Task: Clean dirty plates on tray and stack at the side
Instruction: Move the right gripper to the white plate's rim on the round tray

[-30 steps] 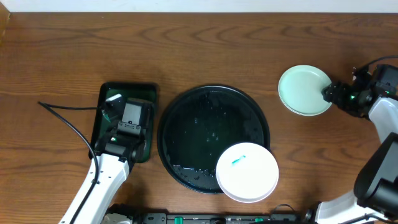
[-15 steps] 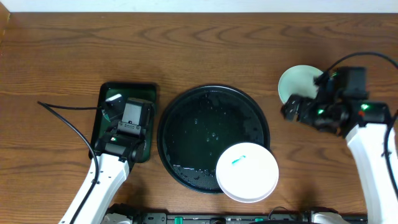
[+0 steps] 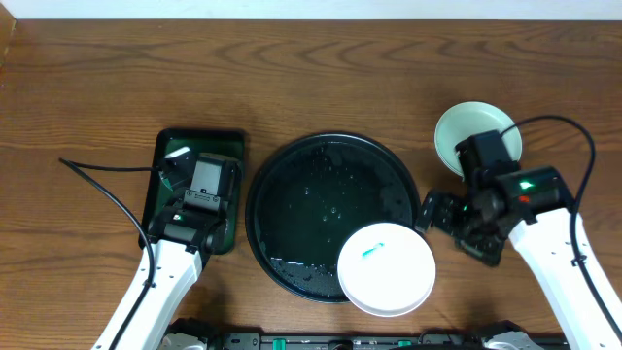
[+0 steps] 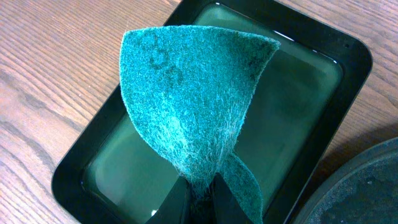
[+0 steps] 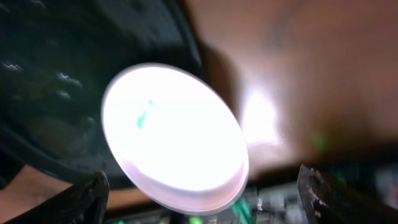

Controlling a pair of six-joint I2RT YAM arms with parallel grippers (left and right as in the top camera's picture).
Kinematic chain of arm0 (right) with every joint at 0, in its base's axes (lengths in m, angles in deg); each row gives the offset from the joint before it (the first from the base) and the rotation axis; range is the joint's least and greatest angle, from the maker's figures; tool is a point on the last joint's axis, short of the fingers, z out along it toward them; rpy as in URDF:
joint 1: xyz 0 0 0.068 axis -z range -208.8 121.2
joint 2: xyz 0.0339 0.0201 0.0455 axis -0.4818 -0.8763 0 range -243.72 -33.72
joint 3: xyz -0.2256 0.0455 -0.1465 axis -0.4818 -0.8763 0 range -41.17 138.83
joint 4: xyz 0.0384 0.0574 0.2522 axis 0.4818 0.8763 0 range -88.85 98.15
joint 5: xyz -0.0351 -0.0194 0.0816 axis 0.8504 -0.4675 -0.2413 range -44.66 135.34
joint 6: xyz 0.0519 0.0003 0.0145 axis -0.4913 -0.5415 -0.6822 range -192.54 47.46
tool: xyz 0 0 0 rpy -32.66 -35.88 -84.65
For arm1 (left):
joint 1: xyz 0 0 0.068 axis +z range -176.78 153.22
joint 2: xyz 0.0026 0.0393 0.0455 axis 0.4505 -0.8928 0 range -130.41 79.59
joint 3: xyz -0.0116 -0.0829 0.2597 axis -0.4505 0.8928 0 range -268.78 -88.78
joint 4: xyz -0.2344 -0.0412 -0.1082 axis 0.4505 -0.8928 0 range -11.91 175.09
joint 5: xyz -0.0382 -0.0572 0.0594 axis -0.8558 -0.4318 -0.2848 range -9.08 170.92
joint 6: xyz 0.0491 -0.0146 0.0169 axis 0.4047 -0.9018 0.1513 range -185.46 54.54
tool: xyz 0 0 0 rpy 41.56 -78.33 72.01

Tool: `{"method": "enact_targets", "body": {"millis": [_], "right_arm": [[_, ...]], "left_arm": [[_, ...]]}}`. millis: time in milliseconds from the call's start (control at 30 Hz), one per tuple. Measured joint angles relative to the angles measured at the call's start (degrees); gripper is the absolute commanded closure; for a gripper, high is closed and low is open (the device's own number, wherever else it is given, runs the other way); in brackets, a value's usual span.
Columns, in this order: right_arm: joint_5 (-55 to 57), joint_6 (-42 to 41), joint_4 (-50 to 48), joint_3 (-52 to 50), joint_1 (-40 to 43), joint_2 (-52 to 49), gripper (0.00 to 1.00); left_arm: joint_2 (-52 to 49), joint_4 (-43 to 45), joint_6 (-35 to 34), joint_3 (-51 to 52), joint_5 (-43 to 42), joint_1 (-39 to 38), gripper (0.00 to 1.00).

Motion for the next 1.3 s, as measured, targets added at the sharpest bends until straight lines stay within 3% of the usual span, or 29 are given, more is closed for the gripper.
{"method": "enact_targets", "body": {"millis": [200,267,533,767,1000,1167,1300], "right_arm": [[2.3,-14.1,2.2,-1.3,-10.9,0.0,0.01],[2.9,-17.3,1.5,-2.5,-13.8,0.0,0.06],[5.1,-33.9,-3.9,-12.8,-23.4,0.0,0.09],[3.2,-38.0,-14.1,-21.3,-24.5,0.0,0.17],[2.3,-39.0,-15.1,-23.6,-24.5,0.0,0.27],[2.2,-39.2,-16.0,-23.6,-24.5,0.0,0.50],[2.3,-39.5,-16.4,-23.7,-24.5,0.0,0.46]], "left_arm": [[0.0,0.0,0.0,0.0,0.0,0.0,0.93],[0.0,0.0,0.0,0.0,0.0,0.0,0.93],[0.0,0.0,0.0,0.0,0.0,0.0,0.92],[0.0,0.0,0.0,0.0,0.0,0.0,0.92],[0.0,0.0,0.0,0.0,-0.2,0.0,0.92],[0.0,0.0,0.0,0.0,-0.2,0.0,0.92],[0.0,0.1,0.0,0.0,-0.2,0.0,0.93]]}}
